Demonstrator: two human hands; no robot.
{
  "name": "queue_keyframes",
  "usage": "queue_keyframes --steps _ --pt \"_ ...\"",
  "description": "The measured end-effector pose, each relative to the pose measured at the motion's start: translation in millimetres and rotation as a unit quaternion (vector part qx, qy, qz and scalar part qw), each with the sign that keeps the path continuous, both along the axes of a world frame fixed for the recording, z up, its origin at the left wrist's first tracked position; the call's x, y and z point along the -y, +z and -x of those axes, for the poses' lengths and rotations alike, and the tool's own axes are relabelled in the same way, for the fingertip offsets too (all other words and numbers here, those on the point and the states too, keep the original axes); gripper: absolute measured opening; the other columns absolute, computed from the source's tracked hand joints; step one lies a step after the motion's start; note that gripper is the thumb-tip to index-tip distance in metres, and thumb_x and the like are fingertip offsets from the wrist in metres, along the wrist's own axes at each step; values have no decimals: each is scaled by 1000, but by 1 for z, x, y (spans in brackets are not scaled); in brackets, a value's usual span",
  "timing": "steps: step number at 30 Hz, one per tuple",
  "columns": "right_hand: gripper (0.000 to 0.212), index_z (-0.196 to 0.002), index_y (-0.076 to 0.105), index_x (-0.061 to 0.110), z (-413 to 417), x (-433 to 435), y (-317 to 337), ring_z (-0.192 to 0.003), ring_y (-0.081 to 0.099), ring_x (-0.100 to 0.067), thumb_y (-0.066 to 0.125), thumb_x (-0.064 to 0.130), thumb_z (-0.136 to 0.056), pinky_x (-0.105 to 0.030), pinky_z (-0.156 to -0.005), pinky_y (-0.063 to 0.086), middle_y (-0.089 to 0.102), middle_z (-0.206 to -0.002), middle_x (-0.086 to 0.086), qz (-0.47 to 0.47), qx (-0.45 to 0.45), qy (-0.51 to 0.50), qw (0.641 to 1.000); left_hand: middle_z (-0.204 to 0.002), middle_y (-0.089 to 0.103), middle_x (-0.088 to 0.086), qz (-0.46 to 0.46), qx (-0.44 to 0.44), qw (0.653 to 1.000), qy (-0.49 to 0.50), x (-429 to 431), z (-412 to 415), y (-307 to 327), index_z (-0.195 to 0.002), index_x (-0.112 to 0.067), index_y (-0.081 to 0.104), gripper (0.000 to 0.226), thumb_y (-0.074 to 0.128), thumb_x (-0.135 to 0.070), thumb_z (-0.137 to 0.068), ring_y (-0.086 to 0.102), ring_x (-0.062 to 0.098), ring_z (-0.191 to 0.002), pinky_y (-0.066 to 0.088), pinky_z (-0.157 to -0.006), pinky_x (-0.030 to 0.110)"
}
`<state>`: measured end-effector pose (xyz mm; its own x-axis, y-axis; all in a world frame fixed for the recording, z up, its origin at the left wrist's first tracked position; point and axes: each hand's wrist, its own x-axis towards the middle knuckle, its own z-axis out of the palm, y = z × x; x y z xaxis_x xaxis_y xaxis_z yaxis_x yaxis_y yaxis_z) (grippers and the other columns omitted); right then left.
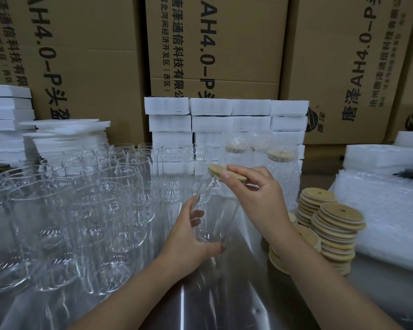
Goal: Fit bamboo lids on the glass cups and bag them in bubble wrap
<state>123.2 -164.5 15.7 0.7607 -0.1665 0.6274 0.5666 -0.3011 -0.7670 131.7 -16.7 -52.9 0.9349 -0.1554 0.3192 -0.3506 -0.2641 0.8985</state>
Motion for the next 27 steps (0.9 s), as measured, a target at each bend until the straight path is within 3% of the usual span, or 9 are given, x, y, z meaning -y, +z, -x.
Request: queue_keyframes --steps 4,12,15,17,19,21,22,24,27 --pt "40 -88 68 46 -1 -4 -3 -90 60 -6 63 67 -54 -22 -87 50 56 -95 7 -10 5 8 1000 -124 47 -11 11 -2 1000 2 0 0 0 -133 -44 25 102 87 -2 -63 46 2 -116 52 -91 32" --pt "38 -100 70 40 -3 1 -3 -89 52 11 65 60 -69 0 -76 36 54 -92 12 48 7 -18 999 -123 49 -12 24 -12 1000 -3 -1 -6 -3 -132 -47 27 104 88 -2 -61 47 3 -117 54 -90 41" --pt "24 -93 66 51 0 9 9 -100 51 6 59 62 -74 -6 -84 37 58 -100 14 108 -24 -13 994 -122 50 -12 31 -17 999 -5 -1 -6 -2 -137 -44 27 109 90 -11 -54 48 8 -118 53 -86 33" --pt "36 -103 63 51 4 18 20 -111 50 -2 48 69 -76 -20 -96 38 58 -113 12 150 -34 -16 988 -124 50 -10 32 -16 999 -4 -1 -7 -1 -142 -41 26 110 90 -9 -58 48 8 -118 52 -84 28" --pt "63 -130 50 44 10 34 34 -113 49 -7 39 75 -76 -29 -90 43 54 -122 12 179 -47 -46 982 -124 50 -10 33 -13 999 -1 -1 -8 0 -143 -40 26 107 89 -7 -63 48 8 -118 50 -78 20" --pt "63 -141 36 40 15 56 54 -105 52 -10 44 68 -85 -31 -75 45 54 -119 11 183 -54 -128 973 -124 51 -9 38 -12 999 6 -2 -9 0 -140 -41 27 103 88 -8 -64 48 8 -117 46 -71 13" --pt "58 -142 35 36 16 72 63 -99 53 -13 48 59 -90 -32 -72 44 55 -115 8 202 -64 -199 957 -124 51 -8 45 -14 999 10 -3 -10 0 -137 -42 28 101 88 -7 -64 49 9 -118 45 -70 12" --pt "46 -134 45 25 15 106 77 -89 51 -21 51 40 -91 -34 -70 40 55 -100 2 281 -134 -347 885 -125 51 -6 60 -17 998 18 -3 -11 0 -132 -44 29 97 87 -6 -65 49 12 -118 45 -69 13" --pt "38 -120 54 10 10 147 84 -105 53 -31 55 32 -91 -40 -92 43 56 -106 -9 389 -362 -403 745 -124 51 -5 82 -26 996 19 -4 -12 0 -131 -44 29 95 86 -5 -66 49 14 -118 45 -64 11"
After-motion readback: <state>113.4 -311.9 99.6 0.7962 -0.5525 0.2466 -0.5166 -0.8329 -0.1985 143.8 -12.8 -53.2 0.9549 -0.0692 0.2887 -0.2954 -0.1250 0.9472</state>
